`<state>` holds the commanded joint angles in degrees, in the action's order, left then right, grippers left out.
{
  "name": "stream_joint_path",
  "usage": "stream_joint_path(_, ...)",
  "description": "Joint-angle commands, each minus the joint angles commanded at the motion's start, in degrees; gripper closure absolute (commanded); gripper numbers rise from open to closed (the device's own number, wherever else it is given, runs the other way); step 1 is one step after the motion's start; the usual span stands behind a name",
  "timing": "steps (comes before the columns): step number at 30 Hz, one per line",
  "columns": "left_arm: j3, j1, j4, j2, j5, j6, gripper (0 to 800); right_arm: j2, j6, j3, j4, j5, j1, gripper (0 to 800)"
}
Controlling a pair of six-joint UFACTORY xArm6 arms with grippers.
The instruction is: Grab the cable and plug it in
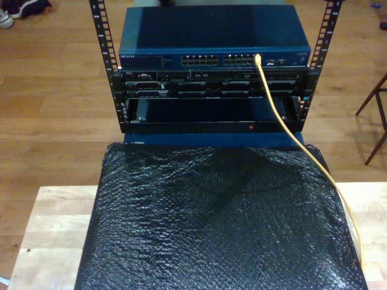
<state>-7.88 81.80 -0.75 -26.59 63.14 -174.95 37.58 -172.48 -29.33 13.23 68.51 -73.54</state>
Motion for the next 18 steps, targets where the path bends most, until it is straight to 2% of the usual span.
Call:
stream_joint_path(5, 0.00, 0.00, 0.00, 0.00, 0.00, 0.00, 0, 2.99, -4.13, 7.47, -2.29, -0.09, -5.19, 0)
stream_joint_path(10, 0.00, 0.00, 0.00, 0.00, 0.00, 0.00, 1, 5.36, -4.40, 11.69, -6.33, -0.26, -5.63, 0)
stream_joint_path(18, 0.00, 0.00, 0.00, 0.00, 0.00, 0.00, 0, 6.86, -5.98, 19.52, -6.77, -3.34, -9.14, 0)
